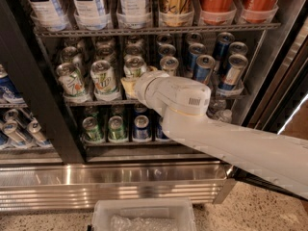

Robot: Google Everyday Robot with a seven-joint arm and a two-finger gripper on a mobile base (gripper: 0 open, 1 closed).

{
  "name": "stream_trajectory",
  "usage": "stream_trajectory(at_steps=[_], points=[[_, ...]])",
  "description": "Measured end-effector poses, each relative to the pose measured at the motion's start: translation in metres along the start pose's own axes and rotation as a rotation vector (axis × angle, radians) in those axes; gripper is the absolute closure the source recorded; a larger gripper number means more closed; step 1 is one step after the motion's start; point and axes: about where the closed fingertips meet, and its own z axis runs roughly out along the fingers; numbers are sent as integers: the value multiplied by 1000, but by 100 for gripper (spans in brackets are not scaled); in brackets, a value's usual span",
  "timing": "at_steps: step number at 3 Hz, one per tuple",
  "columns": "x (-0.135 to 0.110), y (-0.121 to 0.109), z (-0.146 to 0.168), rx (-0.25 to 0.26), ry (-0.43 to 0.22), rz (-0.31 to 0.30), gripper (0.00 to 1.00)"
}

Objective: Pick 7up can from middle shelf of fridge

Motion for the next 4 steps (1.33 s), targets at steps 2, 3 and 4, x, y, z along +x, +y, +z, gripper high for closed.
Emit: stream_trajectory(at_steps=[2,3,4], points=[[-3,0,-1,-1,-9,-1,100],[-4,0,-1,-4,-17,-4,100],[-4,0,-1,-4,-17,-4,100]])
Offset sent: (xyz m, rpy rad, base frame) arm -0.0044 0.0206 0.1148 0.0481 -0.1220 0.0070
